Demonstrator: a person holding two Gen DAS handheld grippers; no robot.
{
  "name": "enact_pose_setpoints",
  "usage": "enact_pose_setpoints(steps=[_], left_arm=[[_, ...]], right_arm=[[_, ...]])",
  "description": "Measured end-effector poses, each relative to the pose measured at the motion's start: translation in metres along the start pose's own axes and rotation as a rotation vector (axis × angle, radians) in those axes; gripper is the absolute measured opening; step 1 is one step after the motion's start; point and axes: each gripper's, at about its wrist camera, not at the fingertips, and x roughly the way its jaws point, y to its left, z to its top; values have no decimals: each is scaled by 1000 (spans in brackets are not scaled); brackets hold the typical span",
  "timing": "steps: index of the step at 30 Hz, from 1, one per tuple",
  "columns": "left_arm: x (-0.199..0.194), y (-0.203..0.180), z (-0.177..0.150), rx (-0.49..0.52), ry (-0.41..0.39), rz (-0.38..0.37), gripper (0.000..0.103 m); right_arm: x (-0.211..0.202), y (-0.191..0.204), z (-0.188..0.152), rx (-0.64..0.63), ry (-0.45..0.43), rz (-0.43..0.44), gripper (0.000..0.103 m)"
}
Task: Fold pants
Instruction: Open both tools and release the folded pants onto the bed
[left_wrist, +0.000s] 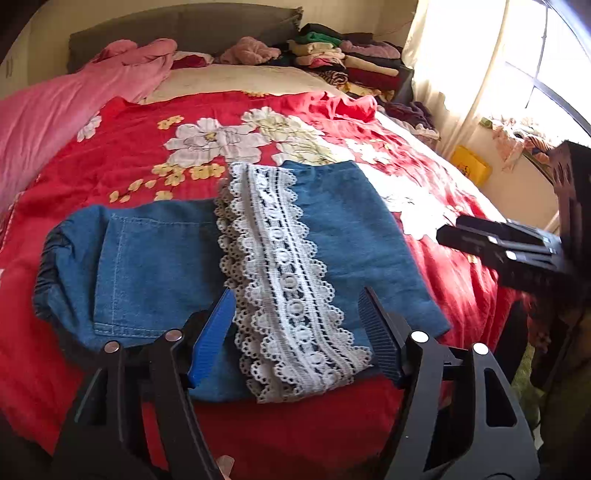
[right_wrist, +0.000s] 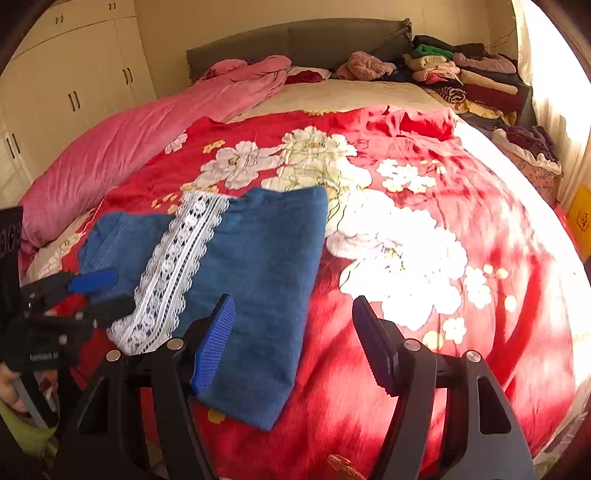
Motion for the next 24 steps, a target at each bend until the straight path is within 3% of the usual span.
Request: enact_pose_setpoints(steps=[1, 2, 6, 8, 13, 18, 24], left_arm=[[3, -6, 0, 14, 8, -11, 41], [6, -12, -2, 32, 20, -22, 39], [32, -28, -15, 103, 107, 7, 38], [45, -23, -23, 92, 144, 14, 38], [43, -15, -21, 61, 139, -24, 38], [42, -14, -21, 57, 139, -34, 38], [42, -14, -20, 49, 140, -44, 38]], right_arm=[[1, 2, 8, -11, -7, 6, 65], [4, 5, 15, -27, -11, 6, 65], [27, 21, 39, -89, 17, 28, 64], [46, 30, 47, -110, 48, 42, 64], [98, 45, 61, -153, 122, 35, 63], [144, 21, 63, -109, 215, -75, 63], [151, 6, 58, -82, 204, -123, 67]])
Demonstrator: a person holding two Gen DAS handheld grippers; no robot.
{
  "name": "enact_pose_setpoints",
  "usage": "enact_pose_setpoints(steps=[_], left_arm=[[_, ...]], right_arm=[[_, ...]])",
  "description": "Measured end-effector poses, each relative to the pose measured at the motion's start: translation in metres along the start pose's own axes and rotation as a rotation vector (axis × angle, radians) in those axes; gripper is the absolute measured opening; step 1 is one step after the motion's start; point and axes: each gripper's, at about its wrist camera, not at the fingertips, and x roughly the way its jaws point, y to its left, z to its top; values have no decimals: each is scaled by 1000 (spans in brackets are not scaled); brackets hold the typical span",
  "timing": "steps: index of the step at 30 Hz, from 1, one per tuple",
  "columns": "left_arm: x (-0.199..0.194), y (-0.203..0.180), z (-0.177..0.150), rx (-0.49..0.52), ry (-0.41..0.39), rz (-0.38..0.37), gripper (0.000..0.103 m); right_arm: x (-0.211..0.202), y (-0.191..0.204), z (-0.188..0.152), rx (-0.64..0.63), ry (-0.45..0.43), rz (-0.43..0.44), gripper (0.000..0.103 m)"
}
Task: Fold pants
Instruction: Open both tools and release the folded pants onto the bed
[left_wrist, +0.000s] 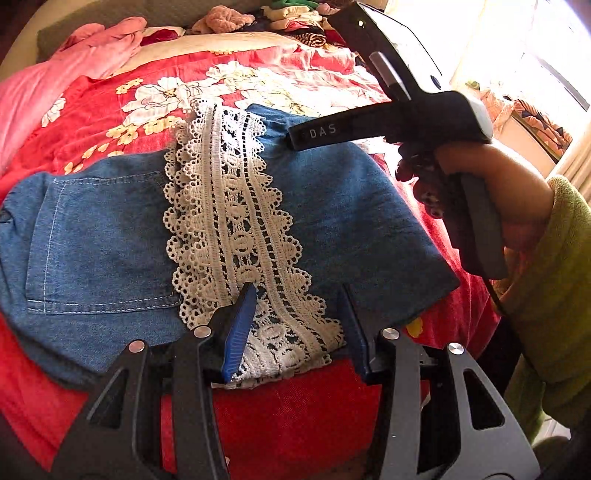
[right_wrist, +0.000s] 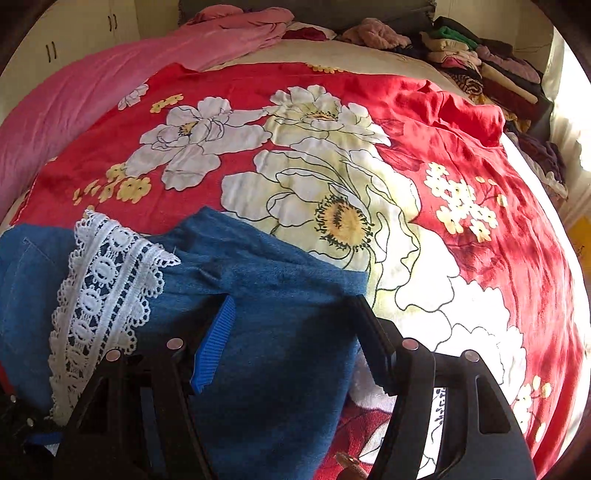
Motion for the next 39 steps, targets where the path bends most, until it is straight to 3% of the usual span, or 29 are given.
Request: enact_pose_setpoints(steps=[4, 8, 16, 17, 19, 27, 39], left_arm=[[-1, 0, 0, -1, 3, -1, 38], [-4, -1, 0, 7, 5, 1, 38], [-14, -1, -1, 1, -1, -2, 52], [-16, -1, -1, 0, -4, -3, 54], [-21, 1, -3, -6, -13, 22, 71], [-51, 27, -4, -72, -70, 79, 86], [-80, 72, -16, -181, -119, 123, 91]], right_arm=[[-15, -8, -2, 47, -34, 32, 67], [-53, -22, -12, 112, -135, 79, 77], [-102, -31, -33, 171, -225, 138, 92], [-106, -29, -34, 170, -229, 149, 92], [-112, -23, -36, 161, -236, 158, 92], [-133, 1, -31, 113, -268, 192, 98], [-142, 55, -18, -14, -261, 226, 98]])
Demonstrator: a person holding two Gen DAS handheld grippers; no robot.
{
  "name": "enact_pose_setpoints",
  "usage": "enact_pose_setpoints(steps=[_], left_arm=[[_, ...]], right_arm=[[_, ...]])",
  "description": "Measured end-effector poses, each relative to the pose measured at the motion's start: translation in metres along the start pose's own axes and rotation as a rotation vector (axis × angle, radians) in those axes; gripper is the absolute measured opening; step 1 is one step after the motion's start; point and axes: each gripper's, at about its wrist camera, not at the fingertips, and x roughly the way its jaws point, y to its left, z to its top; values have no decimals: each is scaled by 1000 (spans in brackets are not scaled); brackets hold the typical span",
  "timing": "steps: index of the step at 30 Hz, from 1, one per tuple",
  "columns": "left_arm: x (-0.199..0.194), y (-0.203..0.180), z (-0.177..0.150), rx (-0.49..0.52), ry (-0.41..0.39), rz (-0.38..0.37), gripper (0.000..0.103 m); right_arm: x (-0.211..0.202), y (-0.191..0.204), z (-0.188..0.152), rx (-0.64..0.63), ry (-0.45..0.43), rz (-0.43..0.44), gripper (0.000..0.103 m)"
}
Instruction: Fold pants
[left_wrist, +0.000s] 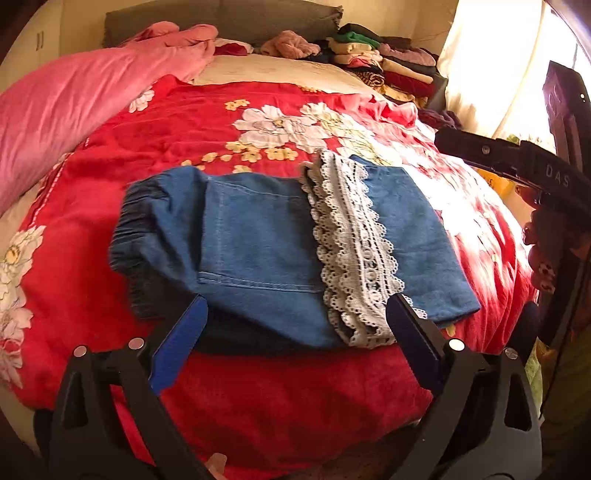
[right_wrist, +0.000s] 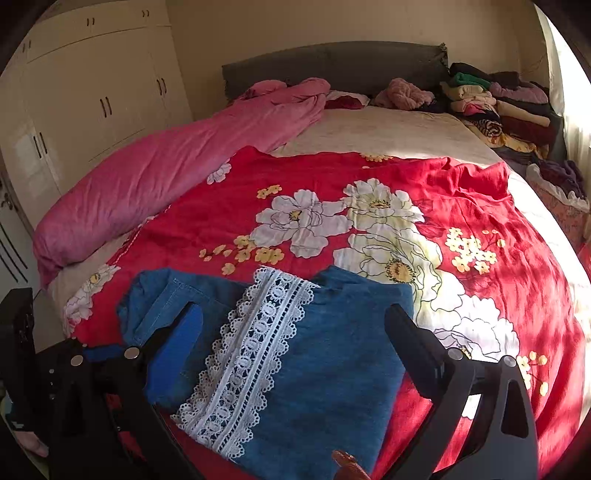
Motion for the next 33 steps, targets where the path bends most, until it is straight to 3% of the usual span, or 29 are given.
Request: enact_pose_setpoints(steps=[12, 20, 28, 33], left_arm=[[-8, 68, -14, -181, -8, 46, 91], [-3, 91, -21, -299, -12, -10, 91], [9, 96, -21, -372, -26, -104, 54], [15, 102, -25, -407, -11, -129, 52]], right_arm=[[29, 52, 13, -111, 73, 82, 98], [67, 96, 30, -220, 160, 172, 98], [115, 145, 40, -348, 270, 234, 98], [153, 170, 37, -407, 339, 233, 97]])
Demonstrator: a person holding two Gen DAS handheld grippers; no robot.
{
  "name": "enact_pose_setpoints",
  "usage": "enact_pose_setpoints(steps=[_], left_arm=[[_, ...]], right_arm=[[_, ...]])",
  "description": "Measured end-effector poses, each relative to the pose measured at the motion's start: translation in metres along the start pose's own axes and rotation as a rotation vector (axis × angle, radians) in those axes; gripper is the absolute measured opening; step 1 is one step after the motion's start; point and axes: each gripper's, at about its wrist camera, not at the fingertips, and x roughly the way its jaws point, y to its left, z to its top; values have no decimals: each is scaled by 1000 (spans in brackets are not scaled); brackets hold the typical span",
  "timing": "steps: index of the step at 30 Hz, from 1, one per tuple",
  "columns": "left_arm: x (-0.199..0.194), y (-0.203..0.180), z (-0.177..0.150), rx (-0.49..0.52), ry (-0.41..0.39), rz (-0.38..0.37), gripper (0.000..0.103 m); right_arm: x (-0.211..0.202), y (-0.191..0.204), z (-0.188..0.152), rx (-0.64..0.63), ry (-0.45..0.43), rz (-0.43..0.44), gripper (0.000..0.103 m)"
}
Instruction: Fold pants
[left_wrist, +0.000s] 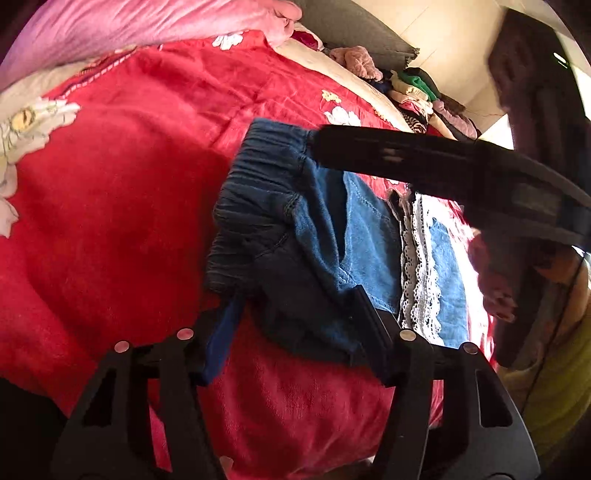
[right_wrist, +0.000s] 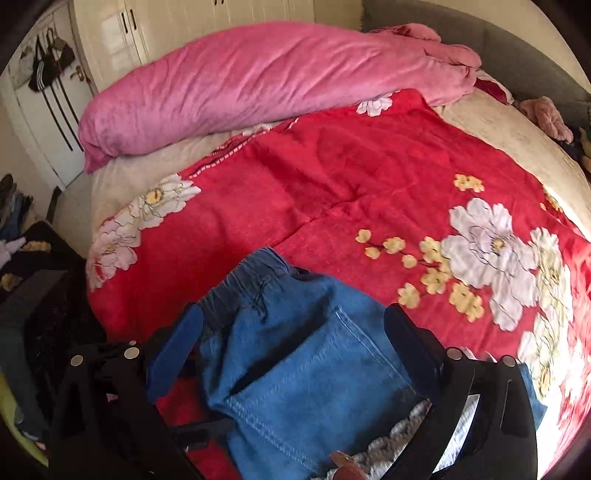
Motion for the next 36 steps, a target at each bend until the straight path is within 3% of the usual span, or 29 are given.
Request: enact_pose_setpoints(steps=[5, 6, 7, 10, 13, 15, 22, 29, 32, 33, 36], left_arm=[[5, 3, 0, -20, 18, -8, 52], [6, 4, -1, -27, 19, -11, 52], [6, 5, -1, -33, 19, -15, 52], [7, 7, -1, -46, 18, -26, 54], [7, 7, -1, -56, 18, -47, 62], [7, 3, -1, -55, 17, -60, 71], [9, -29, 11, -15, 41, -148, 73], [11, -88, 18, 99, 35, -224, 73], [16, -119, 12, 195, 45, -268, 73], [19, -128, 7, 228, 55, -281, 73], [33, -154, -13, 329, 110, -305, 74]], right_arm=[[37, 2, 9, 23, 61, 39, 96], [44, 0, 9, 41, 75, 57, 90], [51, -1, 7, 56, 91, 77, 76], [57, -6, -1, 99, 74, 124, 49], [44, -16, -8, 149, 24, 169, 35], [30, -27, -13, 188, -7, 225, 32], [-29, -69, -40, 321, -136, 363, 31], [-83, -106, -73, 384, -261, 378, 36], [-110, -129, -108, 455, -345, 356, 61], [-115, -137, -122, 496, -358, 328, 76], [-123, -160, -171, 620, -325, 204, 81]])
